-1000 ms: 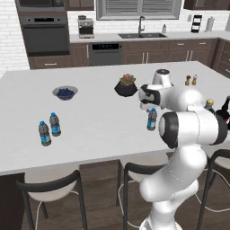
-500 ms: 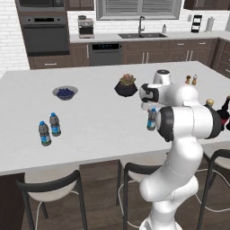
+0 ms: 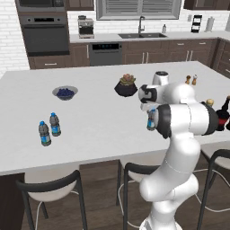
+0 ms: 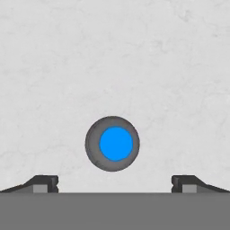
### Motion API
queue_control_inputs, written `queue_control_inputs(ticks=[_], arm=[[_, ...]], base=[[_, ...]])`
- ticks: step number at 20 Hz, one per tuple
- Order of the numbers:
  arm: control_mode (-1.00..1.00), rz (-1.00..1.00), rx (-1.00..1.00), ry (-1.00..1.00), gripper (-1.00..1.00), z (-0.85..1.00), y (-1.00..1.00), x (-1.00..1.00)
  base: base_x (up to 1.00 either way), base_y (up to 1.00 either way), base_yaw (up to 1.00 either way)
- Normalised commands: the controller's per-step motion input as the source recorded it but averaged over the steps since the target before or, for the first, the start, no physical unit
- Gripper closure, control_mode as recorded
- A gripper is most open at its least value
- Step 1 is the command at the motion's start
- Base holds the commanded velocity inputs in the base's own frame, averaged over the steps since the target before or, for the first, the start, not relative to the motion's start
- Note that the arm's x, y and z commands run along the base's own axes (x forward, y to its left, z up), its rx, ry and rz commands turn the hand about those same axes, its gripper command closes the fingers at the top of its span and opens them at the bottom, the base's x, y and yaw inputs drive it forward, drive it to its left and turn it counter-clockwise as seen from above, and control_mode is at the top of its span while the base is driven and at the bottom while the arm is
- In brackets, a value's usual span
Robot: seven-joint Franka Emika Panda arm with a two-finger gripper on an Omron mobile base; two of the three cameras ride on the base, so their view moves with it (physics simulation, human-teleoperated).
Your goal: Move the plastic bottles in the middle to the plastics group, and the glass bottles in the middle to the glass group.
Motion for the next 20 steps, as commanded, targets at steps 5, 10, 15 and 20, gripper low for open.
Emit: queue_control_inputs(ticks=[5,10,15,20], arm=[[-1.0,0.0,0.0,0.0,-1.0,-0.26,0.0,0.0],[-1.0,0.0,0.0,0.0,-1.0,-0.1,0.0,0.14],[-1.0,0.0,0.0,0.0,-1.0,-0.06,0.0,0.16],[-1.0,0.0,0.01,-0.03,-1.0,-0.13,0.0,0.04]], base=[[0.0,0.0,0.0],[0.0,0.0,0.0],[0.0,0.0,0.0],[0.0,0.0,0.0]])
